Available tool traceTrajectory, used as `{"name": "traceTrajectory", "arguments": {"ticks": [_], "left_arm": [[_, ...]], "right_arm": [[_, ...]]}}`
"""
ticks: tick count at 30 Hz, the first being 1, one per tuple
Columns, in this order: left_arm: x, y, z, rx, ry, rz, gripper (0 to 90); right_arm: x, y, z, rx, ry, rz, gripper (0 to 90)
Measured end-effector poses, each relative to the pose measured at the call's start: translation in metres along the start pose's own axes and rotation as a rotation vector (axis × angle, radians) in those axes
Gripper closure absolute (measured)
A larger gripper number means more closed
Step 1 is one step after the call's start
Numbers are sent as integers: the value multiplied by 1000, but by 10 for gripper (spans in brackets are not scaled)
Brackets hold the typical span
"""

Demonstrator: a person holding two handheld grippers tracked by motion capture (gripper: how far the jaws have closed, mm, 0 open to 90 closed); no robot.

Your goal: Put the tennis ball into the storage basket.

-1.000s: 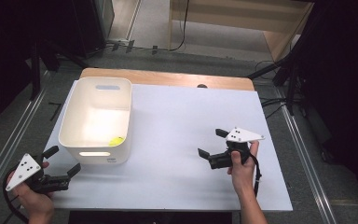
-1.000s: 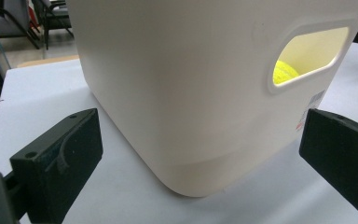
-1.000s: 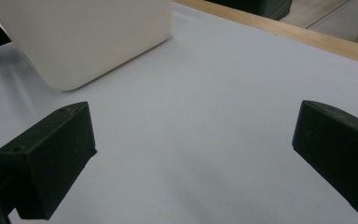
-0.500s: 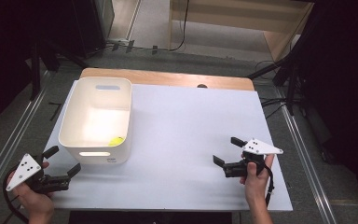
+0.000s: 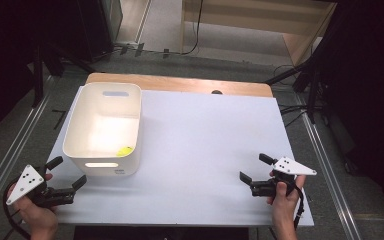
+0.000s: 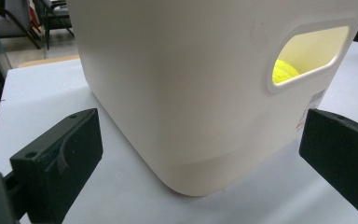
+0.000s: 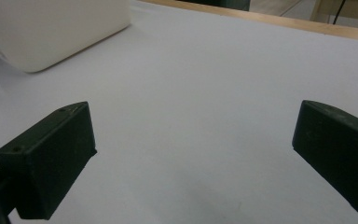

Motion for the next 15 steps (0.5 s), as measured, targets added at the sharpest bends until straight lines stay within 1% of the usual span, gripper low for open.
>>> {"name": "traceTrajectory", "arguments": {"ticks": [5, 9, 11, 15], "left_arm": [[0, 0, 0, 1, -1, 0, 0], [0, 0, 0, 0, -2, 1, 0], [0, 0, 0, 0, -2, 2, 0], [0, 0, 0, 2, 0, 2, 0]], "right_arm": [[-5, -1, -7, 7, 0, -4, 0], [-11, -3, -13, 11, 0, -17, 0], [-15, -4, -16, 26, -2, -23, 0], [-21, -7, -22, 35, -13, -32, 0]]}}
Point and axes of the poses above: each handheld gripper's, and its own axes: x roughly forward along the jaws, z roughly out of its top, y roughly to its left, the point moved 3 cm from there along x, roughly forward along the jaws, and after that the axes turned 7 degrees about z, right-handed, at the moved point
